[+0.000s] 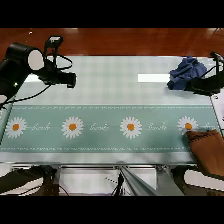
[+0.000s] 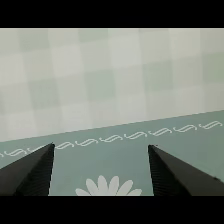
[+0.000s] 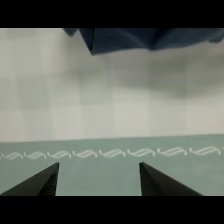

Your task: Fold the shirts.

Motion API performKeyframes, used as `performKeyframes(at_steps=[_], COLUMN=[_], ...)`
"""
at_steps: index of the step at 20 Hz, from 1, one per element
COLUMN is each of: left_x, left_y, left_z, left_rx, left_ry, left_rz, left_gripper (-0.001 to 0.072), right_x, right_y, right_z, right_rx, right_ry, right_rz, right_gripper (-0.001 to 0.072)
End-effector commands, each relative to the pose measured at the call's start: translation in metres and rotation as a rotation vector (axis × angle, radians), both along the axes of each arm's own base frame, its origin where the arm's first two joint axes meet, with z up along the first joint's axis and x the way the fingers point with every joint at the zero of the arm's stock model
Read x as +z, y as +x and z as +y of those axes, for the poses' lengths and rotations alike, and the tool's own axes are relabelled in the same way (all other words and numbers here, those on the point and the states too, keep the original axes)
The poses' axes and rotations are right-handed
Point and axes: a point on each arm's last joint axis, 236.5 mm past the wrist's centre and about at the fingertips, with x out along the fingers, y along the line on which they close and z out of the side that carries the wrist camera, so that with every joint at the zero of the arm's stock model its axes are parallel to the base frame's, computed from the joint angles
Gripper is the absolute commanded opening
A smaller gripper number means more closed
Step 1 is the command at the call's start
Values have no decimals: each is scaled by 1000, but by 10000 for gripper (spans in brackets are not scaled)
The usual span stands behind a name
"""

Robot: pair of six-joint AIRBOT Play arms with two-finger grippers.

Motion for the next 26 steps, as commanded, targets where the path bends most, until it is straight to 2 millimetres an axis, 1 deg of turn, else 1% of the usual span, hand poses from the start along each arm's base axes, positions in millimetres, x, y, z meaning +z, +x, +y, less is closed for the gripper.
performKeyframes(at_steps=[1,2,3,4,5,6,7,8,9,10,12,14,15,17,19,21,23,24,25,26], left_x=[0,0,0,0,-1,-1,-1,-1,-1,-1,-1,-1,-1,-1,-1,-1,-1,-1,-1,2], left_y=[1,1,1,0,-1,-3,-3,-3,-3,-3,-3,-3,-3,-3,-3,-3,-3,-3,-3,-3], left_z=[-1,-1,-1,0,0,1,1,1,1,1,1,1,1,1,1,1,1,1,1,1], left_rx=[-1,-1,-1,-1,-1,0,0,0,0,0,0,0,0,0,0,0,0,0,0,1], left_ry=[-2,-2,-2,0,2,4,4,4,4,4,4,4,4,4,4,4,4,4,4,5], left_rz=[-6,-6,-5,-1,6,11,12,12,12,12,12,12,12,12,12,12,12,12,11,14], left_gripper=[720,720,720,720,720,720,720,720,720,720,720,720,720,720,720,720,720,720,720,720], right_x=[24,44,68,92,111,121,121,115,107,94,61,17,-10,-56,-86,-105,-118,-120,-116,-106], right_y=[53,80,103,118,128,135,140,145,151,157,165,165,161,146,135,126,113,109,104,105], right_z=[-13,-22,-39,-54,-70,-83,-92,-96,-98,-100,-102,-101,-98,-90,-84,-78,-71,-68,-66,-65], right_rx=[-102,-119,-161,-213,-274,-316,-330,-335,-335,-334,-333,-332,-327,-308,-296,-283,-275,-258,-250,-243], right_ry=[-13,-41,-92,-129,-160,-190,-217,-221,-215,-213,-203,-181,-164,-135,-114,-97,-73,-72,-66,-68], right_rz=[-236,-379,-511,-616,-694,-733,-733,-716,-702,-681,-627,-538,-469,-333,-242,-177,-106,-87,-73,-85], right_gripper=[549,548,537,510,507,507,507,507,508,508,510,614,614,614,614,606,564,358,61,29])
